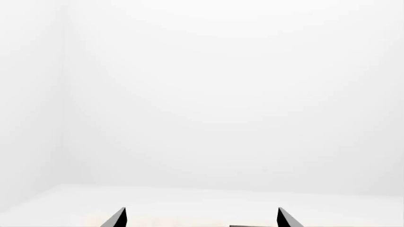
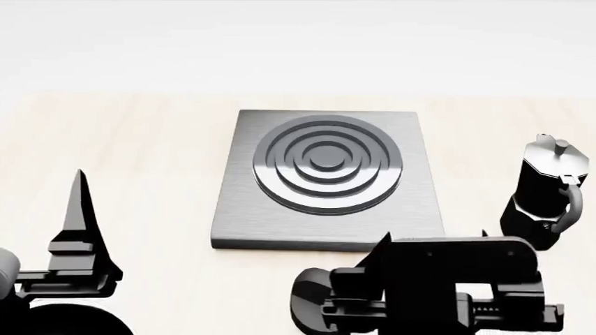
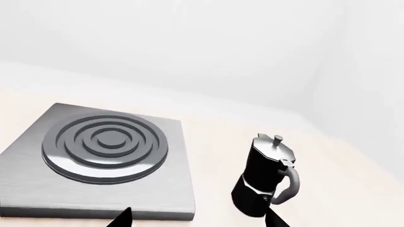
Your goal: Turn on the stove.
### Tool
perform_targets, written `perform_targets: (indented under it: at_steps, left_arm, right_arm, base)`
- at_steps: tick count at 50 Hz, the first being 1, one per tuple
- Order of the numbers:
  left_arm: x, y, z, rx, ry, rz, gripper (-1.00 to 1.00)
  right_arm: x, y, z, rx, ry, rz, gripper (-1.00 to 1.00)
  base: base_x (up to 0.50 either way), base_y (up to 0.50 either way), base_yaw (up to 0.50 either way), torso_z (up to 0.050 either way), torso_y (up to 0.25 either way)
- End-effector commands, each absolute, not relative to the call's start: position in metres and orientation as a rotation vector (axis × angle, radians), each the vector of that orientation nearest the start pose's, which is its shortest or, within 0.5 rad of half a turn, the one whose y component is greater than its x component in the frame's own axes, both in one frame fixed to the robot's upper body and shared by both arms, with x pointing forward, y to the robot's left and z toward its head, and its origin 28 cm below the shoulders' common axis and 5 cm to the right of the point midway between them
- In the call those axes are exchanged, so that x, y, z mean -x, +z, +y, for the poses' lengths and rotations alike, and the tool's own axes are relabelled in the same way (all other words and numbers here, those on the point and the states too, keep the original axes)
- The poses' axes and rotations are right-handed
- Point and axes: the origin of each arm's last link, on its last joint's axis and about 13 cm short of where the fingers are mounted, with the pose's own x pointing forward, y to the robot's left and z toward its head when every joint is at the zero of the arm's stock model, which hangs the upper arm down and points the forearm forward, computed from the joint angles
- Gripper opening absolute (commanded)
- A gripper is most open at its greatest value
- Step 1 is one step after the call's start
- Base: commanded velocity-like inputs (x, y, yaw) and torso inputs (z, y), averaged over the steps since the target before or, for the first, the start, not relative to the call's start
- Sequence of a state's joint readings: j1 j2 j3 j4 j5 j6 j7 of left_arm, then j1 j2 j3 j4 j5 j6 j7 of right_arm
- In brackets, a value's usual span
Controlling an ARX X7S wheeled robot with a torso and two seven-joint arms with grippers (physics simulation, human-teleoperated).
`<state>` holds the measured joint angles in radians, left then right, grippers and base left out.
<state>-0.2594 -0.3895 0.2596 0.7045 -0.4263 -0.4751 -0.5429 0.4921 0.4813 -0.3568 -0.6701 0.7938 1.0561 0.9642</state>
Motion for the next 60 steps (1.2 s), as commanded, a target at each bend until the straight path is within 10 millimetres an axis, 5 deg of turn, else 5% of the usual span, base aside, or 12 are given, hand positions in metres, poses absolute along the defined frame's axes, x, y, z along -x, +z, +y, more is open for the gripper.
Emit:
perform_targets:
  at_steps: [1, 60]
  left_arm:
    - [-0.211, 0.166, 0.2, 0.029, 0.023, -0.335, 1.0]
    - [-0.212, 0.172, 0.2, 0.029, 0.02, -0.336, 1.0]
  right_arm:
    - [-0.215, 0.165, -0.087, 0.277, -0.186, 0.055, 1.0]
    - [-0.198, 0.192, -0.076, 0.362, -0.225, -0.145, 1.0]
  base:
    - [0.0, 0.0, 0.0, 0.0, 0.0]
    - [0.0, 0.0, 0.0, 0.0, 0.0]
